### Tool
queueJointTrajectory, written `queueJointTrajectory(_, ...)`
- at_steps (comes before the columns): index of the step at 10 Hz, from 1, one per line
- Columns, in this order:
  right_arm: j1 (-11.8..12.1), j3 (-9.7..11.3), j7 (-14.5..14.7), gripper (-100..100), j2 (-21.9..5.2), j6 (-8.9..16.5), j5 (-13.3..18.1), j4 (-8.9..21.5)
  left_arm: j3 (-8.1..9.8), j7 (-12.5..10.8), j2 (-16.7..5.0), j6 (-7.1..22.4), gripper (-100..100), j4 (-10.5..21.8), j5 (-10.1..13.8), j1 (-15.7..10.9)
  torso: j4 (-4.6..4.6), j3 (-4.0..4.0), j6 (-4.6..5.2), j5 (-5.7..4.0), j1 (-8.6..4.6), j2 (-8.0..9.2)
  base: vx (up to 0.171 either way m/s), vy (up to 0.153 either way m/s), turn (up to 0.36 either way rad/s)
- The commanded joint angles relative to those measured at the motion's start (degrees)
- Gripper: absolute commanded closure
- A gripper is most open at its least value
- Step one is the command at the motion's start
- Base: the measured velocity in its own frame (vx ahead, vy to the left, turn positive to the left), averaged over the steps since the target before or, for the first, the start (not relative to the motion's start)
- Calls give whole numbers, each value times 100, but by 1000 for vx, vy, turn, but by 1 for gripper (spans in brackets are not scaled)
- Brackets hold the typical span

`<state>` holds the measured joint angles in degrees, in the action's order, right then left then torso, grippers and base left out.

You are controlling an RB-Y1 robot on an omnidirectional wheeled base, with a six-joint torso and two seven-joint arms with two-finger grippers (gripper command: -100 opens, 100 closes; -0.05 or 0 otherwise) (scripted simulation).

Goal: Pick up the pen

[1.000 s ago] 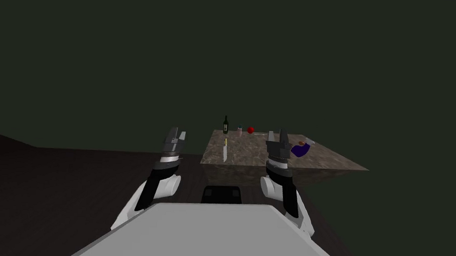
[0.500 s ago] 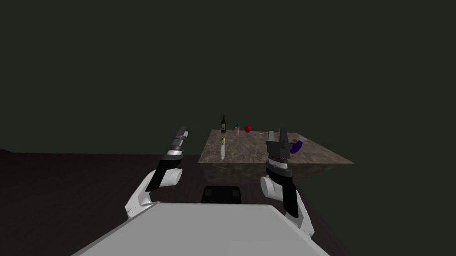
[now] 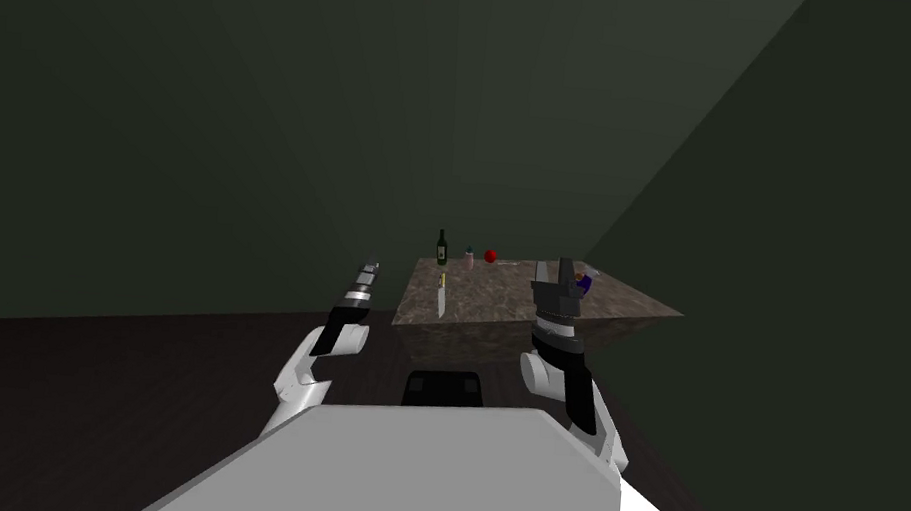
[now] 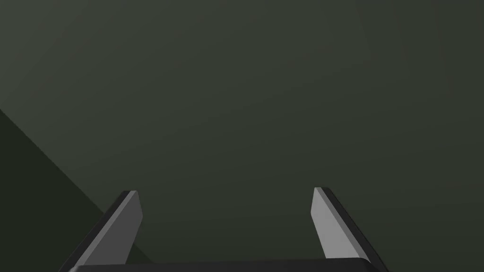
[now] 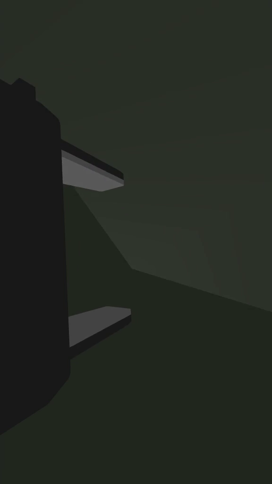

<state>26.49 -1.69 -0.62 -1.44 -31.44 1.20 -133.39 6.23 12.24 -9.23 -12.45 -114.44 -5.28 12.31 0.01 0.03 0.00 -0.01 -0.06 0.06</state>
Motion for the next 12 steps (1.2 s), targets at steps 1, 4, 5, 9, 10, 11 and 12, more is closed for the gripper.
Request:
queueJointTrajectory(1, 0, 0, 0, 0, 0, 0, 0, 0, 46, 103, -40, 182, -100, 106, -1, -149, 0, 0, 0, 0, 0, 0, -17, -14, -37)
queueJointTrajectory(4, 0, 0, 0, 0, 0, 0, 0, 0, 187, 521, -93, 667, -100, 629, -33, -665, 0, 0, -2, 0, 2, -1, -20, -16, -73)
queueJointTrajectory(5, 0, 0, 0, 0, 0, 0, 0, 0, 187, 521, -93, 697, -100, 631, -33, -665, 0, 0, 0, 0, 0, 0, -20, -17, -46)
queueJointTrajectory(9, 0, 0, 0, 0, 0, 0, 0, 0, 330, 968, -129, 1240, -100, 1202, -58, -1204, 0, 0, -1, 0, 2, 0, -20, -13, -71)
queueJointTrajectory(10, 0, 0, 0, 0, 0, 0, 0, 0, 401, 1201, -142, 1469, -100, 1427, -68, -1451, 0, 0, -3, 0, 2, -1, -24, -18, -111)
queueJointTrajectory(11, 0, 0, 0, 0, 0, 0, 0, 0, 401, 1201, -142, 1520, -100, 1503, -68, -1478, 0, 0, 0, 0, 0, 1, -17, -15, -42)
queueJointTrajectory(12, 1, 0, 0, 0, 0, 0, 0, 0, 472, 1438, -156, 1741, -100, 1719, -74, -1715, 0, 0, -4, 0, 1, 0, -17, -23, -102)
